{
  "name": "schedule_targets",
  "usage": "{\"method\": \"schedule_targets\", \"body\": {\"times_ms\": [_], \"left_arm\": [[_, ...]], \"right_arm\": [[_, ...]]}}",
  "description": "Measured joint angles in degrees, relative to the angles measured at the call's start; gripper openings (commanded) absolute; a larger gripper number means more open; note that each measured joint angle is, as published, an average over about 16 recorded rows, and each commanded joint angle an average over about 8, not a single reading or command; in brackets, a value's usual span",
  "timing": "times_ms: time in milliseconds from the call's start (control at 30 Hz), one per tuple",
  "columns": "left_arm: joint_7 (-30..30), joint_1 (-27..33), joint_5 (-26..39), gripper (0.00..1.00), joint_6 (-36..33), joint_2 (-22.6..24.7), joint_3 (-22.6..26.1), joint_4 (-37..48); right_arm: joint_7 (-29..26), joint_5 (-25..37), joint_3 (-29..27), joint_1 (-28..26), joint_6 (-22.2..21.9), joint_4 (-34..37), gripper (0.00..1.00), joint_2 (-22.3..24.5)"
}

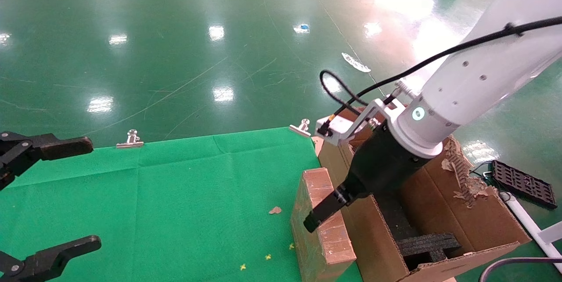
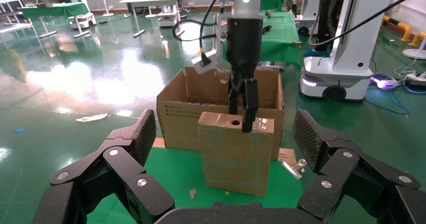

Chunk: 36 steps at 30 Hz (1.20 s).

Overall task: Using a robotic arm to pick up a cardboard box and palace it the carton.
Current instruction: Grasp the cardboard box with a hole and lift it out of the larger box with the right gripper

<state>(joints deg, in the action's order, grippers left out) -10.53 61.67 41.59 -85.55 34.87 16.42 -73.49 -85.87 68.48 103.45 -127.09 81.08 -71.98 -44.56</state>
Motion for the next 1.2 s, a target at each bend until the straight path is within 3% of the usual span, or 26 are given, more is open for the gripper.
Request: {"method": "schedule_targets", "body": {"times_ms": [100, 133, 200, 333, 367, 433, 600, 700, 767, 1200], "left_arm": [[0.01, 0.00, -0.01, 1.00, 0.01, 0.00, 0.01, 0.00], [0.01, 0.00, -0.01, 1.00, 0.01, -0.01, 0.02, 0.00], [0.01, 0.01, -0.02, 1.00, 0.01, -0.01, 0.02, 0.00], [0.02, 0.01, -0.03, 1.00, 0.02, -0.02, 0.04, 0.00], [0.02, 0.01, -0.03, 0.95, 0.02, -0.02, 0.04, 0.00], [0.03, 0.01, -0.03, 0.81, 0.02, -0.02, 0.05, 0.00], [0.03, 0.02, -0.05, 0.23, 0.03, -0.03, 0.07, 0.00], [0.04, 0.02, -0.06, 0.04, 0.04, -0.03, 0.08, 0.00], [0.04, 0.02, -0.06, 0.00, 0.04, -0.04, 0.09, 0.00], [0.07, 0.03, -0.09, 0.00, 0.06, -0.06, 0.14, 0.00]], "right_arm": [[-0.50, 0.81, 0.46, 0.72, -0.63, -0.31, 0.99, -0.60], [-0.71, 1.13, 0.61, 0.94, -0.87, -0.48, 0.93, -0.77], [-1.13, 1.78, 0.93, 1.40, -1.39, -0.85, 0.73, -1.08], [-1.94, 3.10, 1.53, 2.14, -2.34, -1.71, 0.23, -1.50], [-2.14, 3.41, 1.67, 2.28, -2.54, -1.93, 0.12, -1.57], [-2.50, 4.02, 1.91, 2.49, -2.89, -2.37, 0.01, -1.67], [-3.32, 5.15, 2.44, 2.80, -3.29, -3.33, 0.00, -1.75], [-3.66, 5.53, 2.67, 2.88, -3.29, -3.70, 0.00, -1.73], [-3.82, 5.71, 2.79, 2.91, -3.25, -3.87, 0.00, -1.71], [-3.77, 5.87, 2.99, 3.05, -3.18, -4.31, 0.00, -1.28]]}}
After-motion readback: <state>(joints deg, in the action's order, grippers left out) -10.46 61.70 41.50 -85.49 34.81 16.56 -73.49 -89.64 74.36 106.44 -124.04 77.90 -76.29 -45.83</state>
